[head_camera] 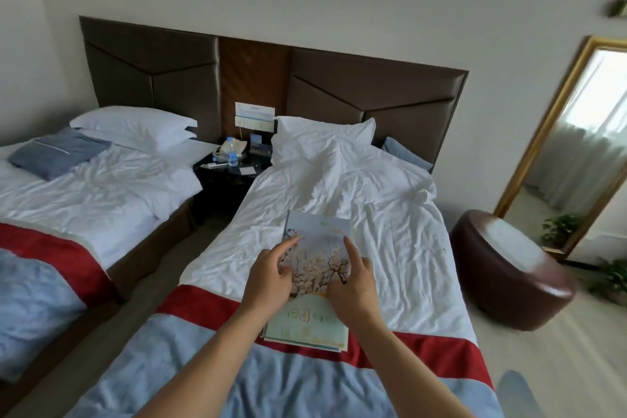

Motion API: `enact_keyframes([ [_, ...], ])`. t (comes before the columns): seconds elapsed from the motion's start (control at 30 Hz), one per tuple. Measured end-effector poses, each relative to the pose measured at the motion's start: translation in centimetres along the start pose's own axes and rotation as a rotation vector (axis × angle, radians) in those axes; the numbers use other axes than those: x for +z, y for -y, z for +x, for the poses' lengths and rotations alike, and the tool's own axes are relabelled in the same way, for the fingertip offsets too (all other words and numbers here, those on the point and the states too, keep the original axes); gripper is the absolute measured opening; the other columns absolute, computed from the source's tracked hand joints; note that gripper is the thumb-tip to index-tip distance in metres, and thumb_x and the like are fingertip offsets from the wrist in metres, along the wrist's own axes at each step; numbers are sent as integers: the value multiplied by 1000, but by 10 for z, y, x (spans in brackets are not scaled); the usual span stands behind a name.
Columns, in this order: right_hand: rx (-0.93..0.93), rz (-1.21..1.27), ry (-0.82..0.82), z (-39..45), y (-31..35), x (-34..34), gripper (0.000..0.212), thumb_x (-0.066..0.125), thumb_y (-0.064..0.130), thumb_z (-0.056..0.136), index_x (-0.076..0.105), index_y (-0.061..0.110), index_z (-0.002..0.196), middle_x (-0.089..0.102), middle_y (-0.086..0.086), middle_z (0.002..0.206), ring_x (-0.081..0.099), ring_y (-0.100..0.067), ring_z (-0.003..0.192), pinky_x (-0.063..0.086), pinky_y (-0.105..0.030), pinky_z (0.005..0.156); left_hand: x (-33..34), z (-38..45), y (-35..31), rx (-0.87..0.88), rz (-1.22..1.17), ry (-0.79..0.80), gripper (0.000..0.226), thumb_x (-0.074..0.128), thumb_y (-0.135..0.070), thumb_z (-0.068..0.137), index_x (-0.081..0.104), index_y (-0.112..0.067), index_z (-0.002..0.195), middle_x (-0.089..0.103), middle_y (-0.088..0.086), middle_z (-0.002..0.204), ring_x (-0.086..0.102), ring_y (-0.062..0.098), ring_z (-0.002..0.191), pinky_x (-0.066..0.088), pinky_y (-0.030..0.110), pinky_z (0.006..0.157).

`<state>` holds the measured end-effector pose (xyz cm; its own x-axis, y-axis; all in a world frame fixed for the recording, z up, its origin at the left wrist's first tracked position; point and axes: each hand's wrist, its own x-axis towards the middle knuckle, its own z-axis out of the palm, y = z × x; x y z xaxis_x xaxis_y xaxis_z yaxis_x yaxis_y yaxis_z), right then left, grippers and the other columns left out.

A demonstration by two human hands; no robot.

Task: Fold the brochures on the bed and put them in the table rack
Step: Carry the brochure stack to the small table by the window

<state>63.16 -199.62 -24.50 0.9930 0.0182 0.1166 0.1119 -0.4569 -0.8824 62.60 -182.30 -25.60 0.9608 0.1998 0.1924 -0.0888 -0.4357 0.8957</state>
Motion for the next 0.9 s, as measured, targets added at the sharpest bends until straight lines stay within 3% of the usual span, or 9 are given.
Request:
enact_keyframes([
  [0.1, 15, 24, -26, -6, 2, -6, 87, 52, -1, 81, 26, 41, 153, 38, 7, 119, 50, -2, 96, 47, -7, 61, 0, -4, -12, 20, -11, 1, 62, 53, -4, 96, 53, -54, 132, 47, -20, 108, 56, 3, 55, 46, 14, 54],
  [0.23, 47, 68, -64, -6, 4, -23, 89, 57, -1, 80, 28, 42, 152, 40, 7, 123, 56, -8, 99, 56, -23, 70, 8, -3, -24, 24, -14, 27, 63, 53, -4, 97, 51, -57, 132, 47, -17, 108, 56, 9, 57, 48, 15, 55],
  [0.33, 32, 85, -103, -2, 1, -42, 82, 53, -5, 80, 39, 40, 147, 42, 8, 118, 57, -4, 92, 51, -11, 58, 25, 0, -35, 30, -24, 53, 63, 52, -3, 97, 50, -53, 135, 48, -9, 111, 50, 3, 47, 46, 15, 50],
  [0.5, 64, 42, -189, -2, -20, -93, 72, 49, -6, 80, 50, 35, 139, 40, 5, 121, 58, -12, 97, 52, -14, 66, 78, 0, -67, 84, 39, 131, 62, 50, -7, 100, 43, -55, 137, 50, -2, 110, 51, 7, 53, 43, 15, 49],
  [0.6, 78, 26, -268, -9, -40, -136, 70, 49, -6, 81, 51, 33, 140, 40, 5, 122, 55, -7, 97, 50, -9, 66, 121, -5, -91, 121, 43, 189, 61, 49, -7, 100, 43, -52, 141, 49, -3, 111, 49, 7, 52, 41, 14, 48],
  [0.67, 92, 12, -315, -17, -52, -171, 69, 48, -6, 83, 51, 33, 139, 39, 4, 123, 54, -8, 100, 51, -10, 71, 154, -10, -111, 143, 22, 228, 60, 49, -7, 100, 44, -51, 141, 49, -2, 114, 52, 7, 57, 43, 13, 50],
  [0.73, 115, -9, -359, -27, -64, -212, 67, 48, -5, 85, 51, 34, 140, 39, 3, 123, 54, -16, 108, 56, -26, 85, 192, -20, -134, 168, 2, 256, 59, 49, -7, 100, 46, -50, 140, 48, -1, 118, 56, 3, 72, 45, 9, 56],
  [0.8, 123, -18, -408, -38, -77, -257, 66, 48, -4, 87, 50, 35, 140, 39, 3, 122, 53, -15, 108, 57, -33, 88, 233, -33, -162, 198, -29, 277, 59, 48, -6, 99, 47, -51, 137, 47, -1, 117, 55, 0, 82, 44, 5, 59],
  [0.9, 106, -60, -506, -58, -98, -328, 65, 49, -4, 87, 51, 34, 140, 39, 5, 123, 49, -8, 104, 51, -13, 80, 297, -55, -207, 242, -59, 312, 60, 49, -5, 98, 48, -51, 136, 48, 2, 118, 58, 7, 93, 41, 3, 62],
])
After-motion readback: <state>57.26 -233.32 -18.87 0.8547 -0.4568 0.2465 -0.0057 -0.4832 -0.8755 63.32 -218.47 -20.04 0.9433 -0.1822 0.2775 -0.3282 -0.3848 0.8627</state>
